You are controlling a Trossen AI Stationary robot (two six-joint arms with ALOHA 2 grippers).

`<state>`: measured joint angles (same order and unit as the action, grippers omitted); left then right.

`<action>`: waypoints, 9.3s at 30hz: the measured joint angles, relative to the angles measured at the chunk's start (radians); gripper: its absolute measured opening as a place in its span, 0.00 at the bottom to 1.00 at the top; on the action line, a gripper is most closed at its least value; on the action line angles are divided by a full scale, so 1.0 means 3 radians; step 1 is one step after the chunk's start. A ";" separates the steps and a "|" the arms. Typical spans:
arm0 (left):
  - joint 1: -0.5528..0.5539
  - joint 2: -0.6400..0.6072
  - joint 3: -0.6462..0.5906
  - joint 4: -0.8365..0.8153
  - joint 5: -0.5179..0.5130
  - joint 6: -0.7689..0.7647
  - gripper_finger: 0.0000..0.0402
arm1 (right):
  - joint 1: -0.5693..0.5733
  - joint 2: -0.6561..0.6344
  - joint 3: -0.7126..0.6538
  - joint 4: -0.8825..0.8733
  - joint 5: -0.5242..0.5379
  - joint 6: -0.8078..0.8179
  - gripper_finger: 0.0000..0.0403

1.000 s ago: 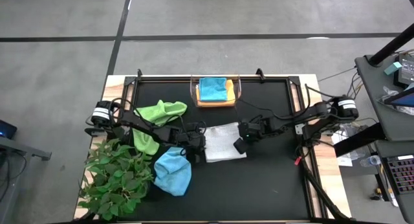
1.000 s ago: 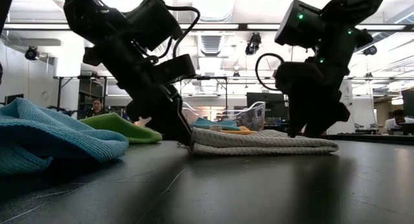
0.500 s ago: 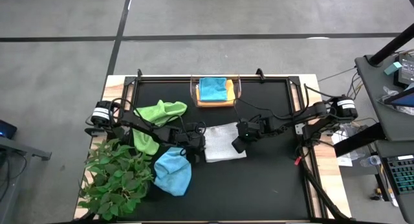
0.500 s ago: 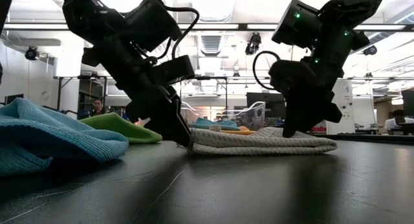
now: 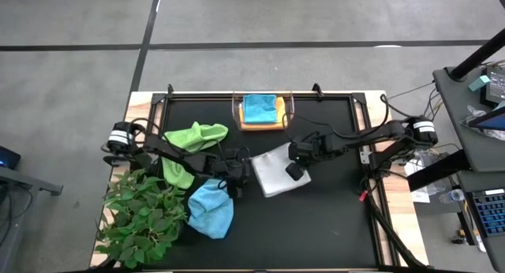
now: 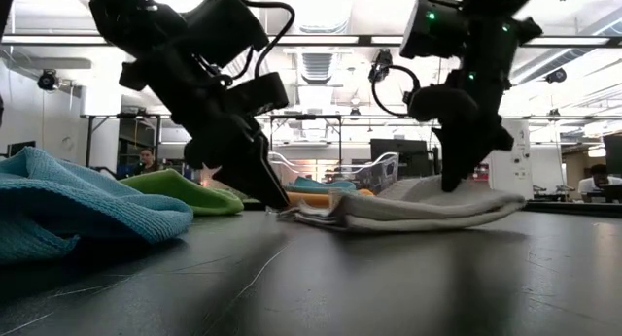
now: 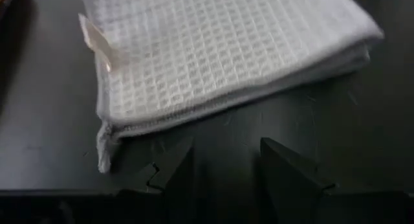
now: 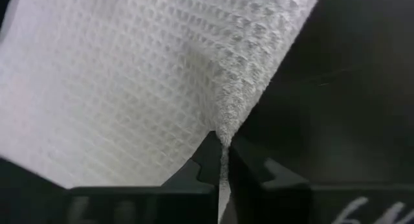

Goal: Fold microfiber towels
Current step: Fold the gray microfiber cloth

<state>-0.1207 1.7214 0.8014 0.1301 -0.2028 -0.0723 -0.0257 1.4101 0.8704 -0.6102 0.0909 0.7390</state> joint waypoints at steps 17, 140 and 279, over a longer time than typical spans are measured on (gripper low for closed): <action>0.0003 0.0394 0.0008 0.0624 0.0029 0.0000 0.40 | 0.0007 0.0421 0.0604 -0.0133 0.0021 -0.0213 0.02; 0.0449 -0.0333 -0.0027 -0.0025 -0.0217 0.0843 0.00 | 0.0791 0.0978 0.0998 0.0780 0.0047 -0.1049 0.02; -0.0140 0.0002 -0.0406 0.0723 0.1023 -0.0210 0.00 | -0.0027 0.1860 0.0000 0.4132 0.0635 -0.2516 0.02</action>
<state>-0.1626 1.7222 0.6796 0.3470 0.1040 -0.1354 -0.0338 1.9682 0.8704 0.6294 0.2813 -0.0158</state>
